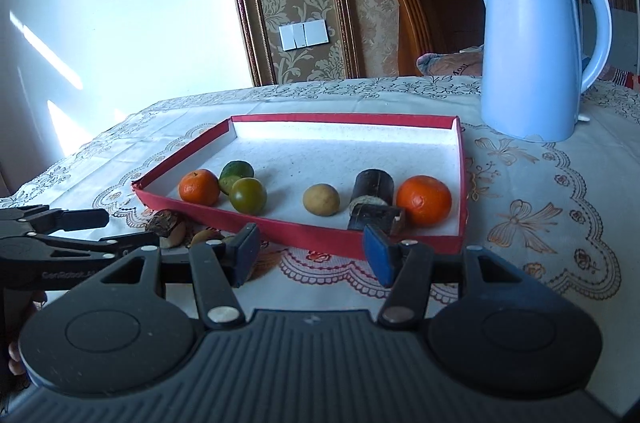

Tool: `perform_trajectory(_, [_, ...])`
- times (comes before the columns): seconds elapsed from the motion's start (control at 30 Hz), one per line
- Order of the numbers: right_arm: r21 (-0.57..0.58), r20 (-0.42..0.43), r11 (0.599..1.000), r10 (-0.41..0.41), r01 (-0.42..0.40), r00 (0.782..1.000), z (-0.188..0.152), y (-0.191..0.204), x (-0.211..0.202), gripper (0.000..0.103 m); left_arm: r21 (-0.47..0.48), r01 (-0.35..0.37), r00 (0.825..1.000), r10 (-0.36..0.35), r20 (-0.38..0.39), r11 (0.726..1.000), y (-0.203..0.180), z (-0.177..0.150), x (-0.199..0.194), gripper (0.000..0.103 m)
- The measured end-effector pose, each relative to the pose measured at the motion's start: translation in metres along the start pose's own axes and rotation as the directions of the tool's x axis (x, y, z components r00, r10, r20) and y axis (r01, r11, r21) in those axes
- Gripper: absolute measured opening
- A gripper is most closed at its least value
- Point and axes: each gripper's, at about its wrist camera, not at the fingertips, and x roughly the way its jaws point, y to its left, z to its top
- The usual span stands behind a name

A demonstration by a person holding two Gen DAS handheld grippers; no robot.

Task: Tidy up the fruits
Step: 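Lift the dark brown fruit off the tablecloth with the left gripper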

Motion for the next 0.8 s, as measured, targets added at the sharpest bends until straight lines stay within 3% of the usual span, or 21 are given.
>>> perform_trajectory(0.37, [-0.068, -0.068, 0.997, 0.030, -0.035, 0.997, -0.006, 0.019, 0.009, 0.054, 0.002, -0.036, 0.999, 0.036, -0.039, 0.999, -0.006, 0.009, 0.023, 0.082])
perform_trajectory(0.67, [-0.074, -0.083, 0.996, 0.035, -0.041, 0.996, -0.007, 0.023, 0.014, 0.054, -0.006, -0.021, 0.997, 0.021, -0.080, 1.000, -0.005, 0.010, 0.034, 0.081])
perform_trajectory(0.8, [-0.070, -0.087, 0.997, 0.036, -0.042, 0.996, -0.007, 0.023, 0.015, 0.054, -0.019, -0.004, 0.997, 0.002, -0.077, 1.000, -0.003, 0.010, 0.033, 0.059])
